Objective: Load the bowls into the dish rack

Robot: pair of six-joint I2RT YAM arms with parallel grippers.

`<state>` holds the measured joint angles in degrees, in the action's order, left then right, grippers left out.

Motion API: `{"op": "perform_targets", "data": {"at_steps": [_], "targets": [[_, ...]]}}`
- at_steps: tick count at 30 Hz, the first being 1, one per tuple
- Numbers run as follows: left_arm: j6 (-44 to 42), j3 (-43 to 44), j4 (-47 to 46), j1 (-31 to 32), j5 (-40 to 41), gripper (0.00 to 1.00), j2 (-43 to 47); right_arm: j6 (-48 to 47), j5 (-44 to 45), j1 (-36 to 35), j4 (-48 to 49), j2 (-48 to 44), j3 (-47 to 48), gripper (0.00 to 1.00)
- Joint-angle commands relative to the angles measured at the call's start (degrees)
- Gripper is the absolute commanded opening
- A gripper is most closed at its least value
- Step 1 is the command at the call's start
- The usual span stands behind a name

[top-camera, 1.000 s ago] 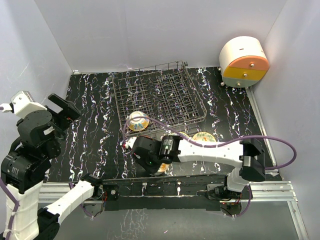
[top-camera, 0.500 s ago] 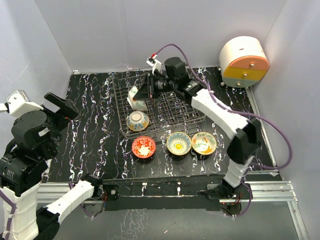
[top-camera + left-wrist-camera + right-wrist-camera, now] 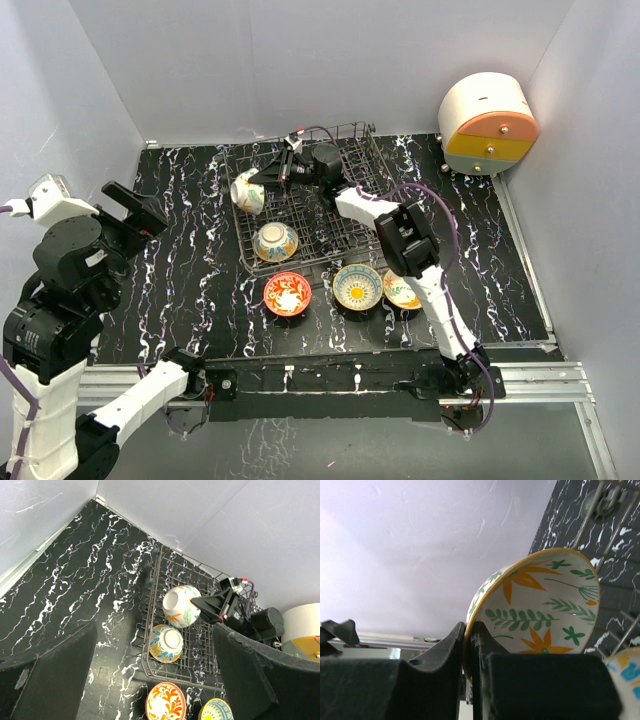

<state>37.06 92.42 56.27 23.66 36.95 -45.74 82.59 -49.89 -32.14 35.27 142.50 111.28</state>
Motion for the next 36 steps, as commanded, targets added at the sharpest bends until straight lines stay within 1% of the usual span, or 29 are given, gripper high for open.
{"op": "perform_targets", "data": {"at_steps": [1, 4, 9, 13, 16, 20, 24, 36], "targets": [[-1.0, 0.0, -1.5, 0.2, -0.5, 0.96, 0.0, 9.9, 4.0, 0.6, 14.9, 3.4, 11.6, 0.08], [-1.6, 0.5, -0.9, 0.2, -0.1, 0.96, -0.5, 9.6, 6.1, 0.9, 13.2, 5.5, 12.1, 0.08], [-2.8, 0.1, -1.4, 0.2, 0.8, 0.96, -0.4, 10.7, 8.9, 1.0, 14.1, 5.6, 5.8, 0.09], [-3.6, -0.2, -1.7, 0.2, 1.4, 0.97, -0.4, 13.6, 8.8, 1.0, 14.8, 8.7, 8.3, 0.09], [-4.4, -0.5, -2.1, 0.2, 1.7, 0.97, -0.3, 14.4, 8.9, 0.9, 12.5, 10.1, 10.1, 0.09], [-5.0, -0.9, -2.4, 0.2, 2.2, 0.97, -0.2, 14.3, 9.4, 0.8, 10.7, 10.0, 8.7, 0.09], [-5.4, -1.5, -2.9, 0.2, 2.9, 0.97, 0.4, 13.9, 8.6, 0.3, 7.7, 9.8, 7.6, 0.09], [-5.2, -2.6, -2.7, 0.2, 4.2, 0.97, 1.8, 17.9, 5.0, -0.5, 5.2, 12.6, 7.5, 0.09]]}}
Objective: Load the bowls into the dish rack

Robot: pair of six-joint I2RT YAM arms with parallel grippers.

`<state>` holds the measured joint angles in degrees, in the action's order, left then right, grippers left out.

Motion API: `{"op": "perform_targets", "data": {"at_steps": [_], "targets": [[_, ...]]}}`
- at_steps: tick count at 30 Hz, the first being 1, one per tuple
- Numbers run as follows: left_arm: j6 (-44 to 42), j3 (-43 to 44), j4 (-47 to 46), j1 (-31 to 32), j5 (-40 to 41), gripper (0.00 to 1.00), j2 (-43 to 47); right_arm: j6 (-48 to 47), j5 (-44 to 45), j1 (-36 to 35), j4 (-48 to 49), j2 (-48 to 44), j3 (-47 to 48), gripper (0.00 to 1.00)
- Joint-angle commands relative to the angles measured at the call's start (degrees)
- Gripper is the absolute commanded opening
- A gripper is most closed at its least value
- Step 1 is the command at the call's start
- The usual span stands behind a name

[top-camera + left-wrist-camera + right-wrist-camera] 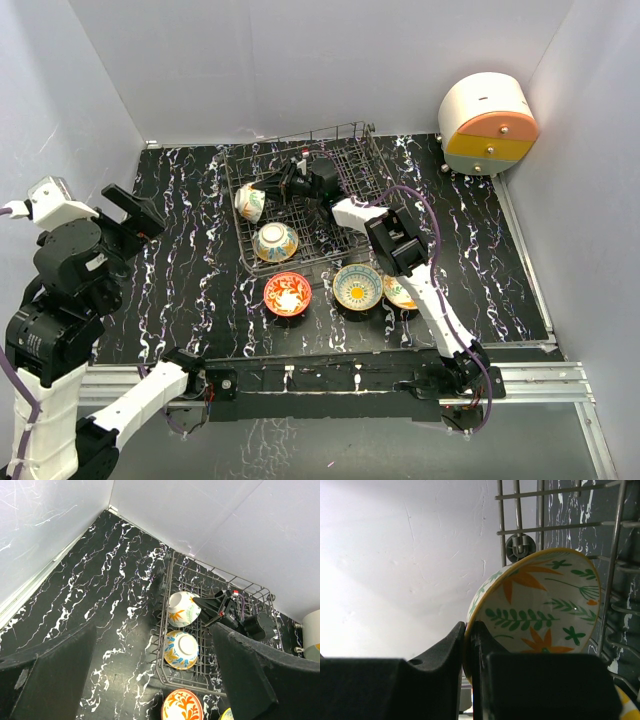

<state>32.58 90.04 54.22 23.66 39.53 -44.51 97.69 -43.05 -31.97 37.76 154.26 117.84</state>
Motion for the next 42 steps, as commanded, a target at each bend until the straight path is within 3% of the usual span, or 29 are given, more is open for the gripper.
{"op": "perform_targets", "data": {"at_steps": [1, 13, 26, 31, 32, 33, 42], "targets": [[-0.7, -0.2, -0.5, 0.2, 1.6, 0.97, 0.6, 2.4, -1.7, -0.7, 1.8, 0.3, 0.1, 0.1], [-0.9, -0.3, -0.5, 0.1, 1.8, 0.97, 0.3, -4.8, 1.3, 0.9, -4.8, -4.2, -6.0, 0.23], [-2.2, -0.4, -2.4, 0.1, 1.0, 0.97, -1.0, -20.5, 5.0, 3.0, -22.8, -8.5, -4.0, 0.42], [-2.8, -0.3, -3.0, 0.2, 0.5, 0.97, -1.4, -28.4, 8.0, 3.0, -34.2, -9.7, -1.2, 0.67], [-2.9, -0.3, -3.0, 0.2, 0.4, 0.97, -1.5, -29.1, 8.5, 3.0, -35.9, -10.0, -1.0, 0.88], [-3.1, -0.2, -3.0, 0.2, 0.4, 0.97, -1.6, -29.7, 9.0, 3.0, -37.1, -10.3, -1.0, 0.97], [-3.3, 0.0, -2.8, 0.2, 0.6, 0.97, -1.2, -38.0, 17.5, 2.8, -49.8, -14.0, 0.1, 0.99]]}}
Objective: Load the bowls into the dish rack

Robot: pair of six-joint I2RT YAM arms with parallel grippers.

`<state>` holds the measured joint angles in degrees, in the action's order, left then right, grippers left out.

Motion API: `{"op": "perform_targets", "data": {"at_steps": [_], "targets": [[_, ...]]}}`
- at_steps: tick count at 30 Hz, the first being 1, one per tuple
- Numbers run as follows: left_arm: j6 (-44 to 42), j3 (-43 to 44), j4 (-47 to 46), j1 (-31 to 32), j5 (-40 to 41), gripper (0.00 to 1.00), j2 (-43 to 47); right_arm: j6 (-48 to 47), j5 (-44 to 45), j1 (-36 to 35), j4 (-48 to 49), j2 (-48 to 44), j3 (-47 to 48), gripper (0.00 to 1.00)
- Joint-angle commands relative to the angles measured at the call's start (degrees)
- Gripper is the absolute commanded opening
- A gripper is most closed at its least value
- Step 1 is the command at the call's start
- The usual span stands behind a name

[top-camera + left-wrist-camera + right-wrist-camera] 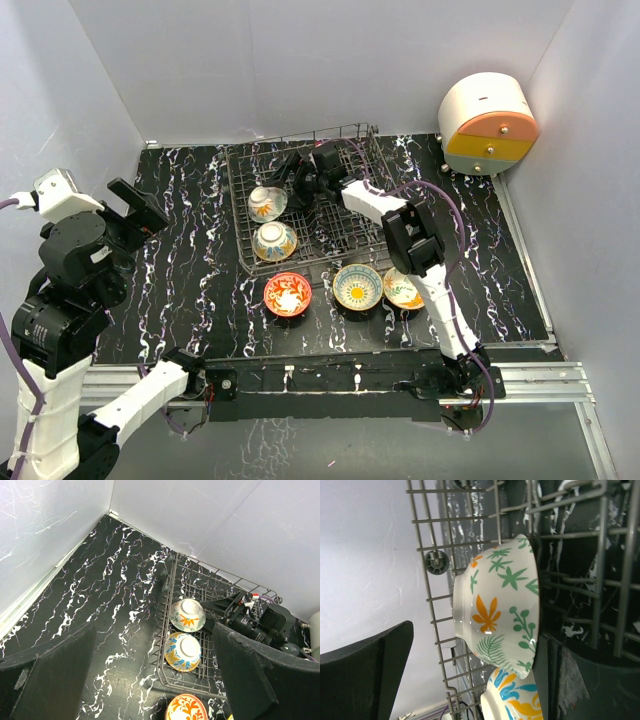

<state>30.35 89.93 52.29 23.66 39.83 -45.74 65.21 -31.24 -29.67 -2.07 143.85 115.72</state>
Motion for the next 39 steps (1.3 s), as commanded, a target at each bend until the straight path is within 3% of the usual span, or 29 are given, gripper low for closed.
{"op": "perform_targets", "data": {"at_steps": [1, 11, 20, 29, 34, 39], "targets": [[-1.1, 0.1, -0.8, 0.2, 0.3, 0.97, 0.0, -6.4, 6.1, 0.5, -11.5, -3.6, 3.0, 0.99], [-1.4, -0.1, -0.9, 0.2, -0.1, 0.97, 0.3, -15.2, 13.4, -1.0, -27.0, -3.5, 8.8, 0.99], [-1.9, 0.2, -0.4, 0.1, -0.1, 0.97, 0.6, -23.5, 24.7, -2.6, -34.3, -11.7, 7.7, 0.99], [-1.9, 0.9, 0.0, 0.2, -0.4, 0.97, 0.6, -35.1, 29.8, -4.7, -41.2, -28.5, -1.7, 0.99], [-0.9, 0.8, 1.0, 0.2, -1.0, 0.97, 0.5, -42.8, 39.0, -10.8, -51.0, -40.9, -12.4, 0.99], [-0.8, 0.4, 0.9, 0.1, -1.7, 0.97, -0.5, -43.0, 42.0, -17.5, -57.8, -53.9, -25.8, 0.99]]}}
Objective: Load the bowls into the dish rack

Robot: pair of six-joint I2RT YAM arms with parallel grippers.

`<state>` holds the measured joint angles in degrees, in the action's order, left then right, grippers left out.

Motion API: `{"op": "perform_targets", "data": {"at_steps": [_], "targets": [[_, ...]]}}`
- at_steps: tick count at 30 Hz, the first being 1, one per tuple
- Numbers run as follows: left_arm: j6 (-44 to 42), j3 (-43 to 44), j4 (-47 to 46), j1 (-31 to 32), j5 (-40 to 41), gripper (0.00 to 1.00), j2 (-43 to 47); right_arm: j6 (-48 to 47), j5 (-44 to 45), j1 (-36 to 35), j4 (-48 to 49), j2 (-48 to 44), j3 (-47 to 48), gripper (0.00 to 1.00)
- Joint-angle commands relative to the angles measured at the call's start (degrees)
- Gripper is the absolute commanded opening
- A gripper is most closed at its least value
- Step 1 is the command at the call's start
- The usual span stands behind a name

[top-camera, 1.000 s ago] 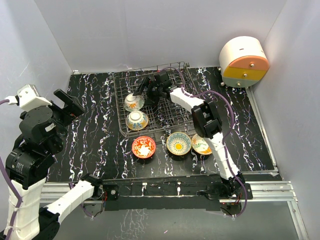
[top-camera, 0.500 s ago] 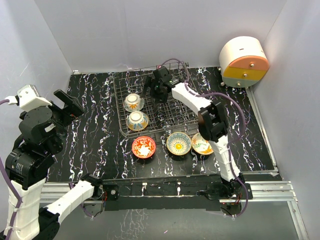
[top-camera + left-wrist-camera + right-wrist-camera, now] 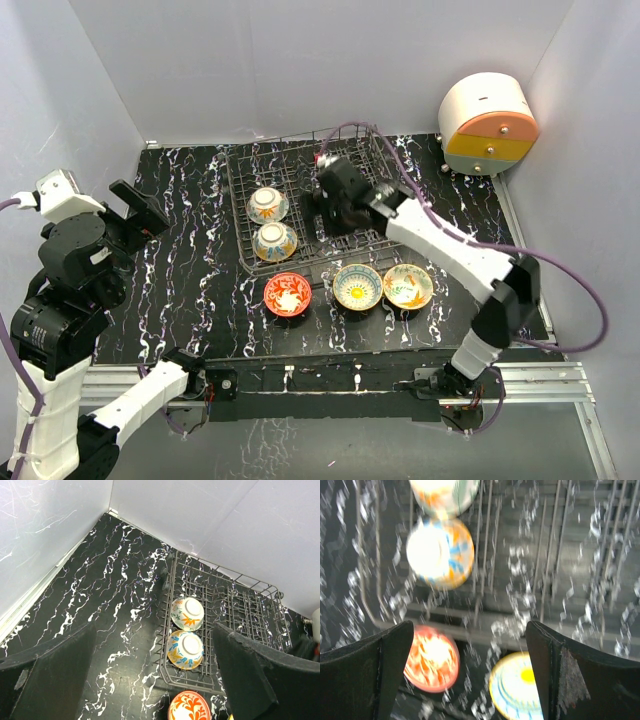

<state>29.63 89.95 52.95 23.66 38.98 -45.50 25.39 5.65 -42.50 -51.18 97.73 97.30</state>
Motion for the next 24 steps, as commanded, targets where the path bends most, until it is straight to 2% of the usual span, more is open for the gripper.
{"op": "perform_targets", "data": {"at_steps": [1, 4, 7, 13, 19, 24], "targets": [[-0.2, 0.4, 0.0, 0.2, -1.1, 0.97, -1.0, -3.3, 5.4, -6.3, -9.4, -9.5, -9.2, 0.98], [-0.5, 0.4, -0.7, 0.2, -2.1, 0.97, -2.1, -6.7, 3.7, -12.5, -6.5, -14.2, -13.2, 0.98], [-0.5, 0.3, -1.4, 0.2, -3.2, 0.97, -3.0, -9.3, -3.9, -14.8, -2.2, -14.2, -14.3, 0.95], [1.9, 0.8, -1.9, 0.2, -2.7, 0.97, -2.6, -13.3, -6.2, -23.5, 4.3, -6.9, -10.9, 0.93], [3.8, 3.3, 0.4, 0.2, -1.1, 0.97, -1.9, -16.9, -11.9, -25.6, 11.0, 1.4, -9.3, 0.87], [5.3, 5.2, 2.6, 0.2, 0.0, 0.97, -1.4, -17.3, -10.9, -26.3, 12.9, 7.0, -8.3, 0.84]]}}
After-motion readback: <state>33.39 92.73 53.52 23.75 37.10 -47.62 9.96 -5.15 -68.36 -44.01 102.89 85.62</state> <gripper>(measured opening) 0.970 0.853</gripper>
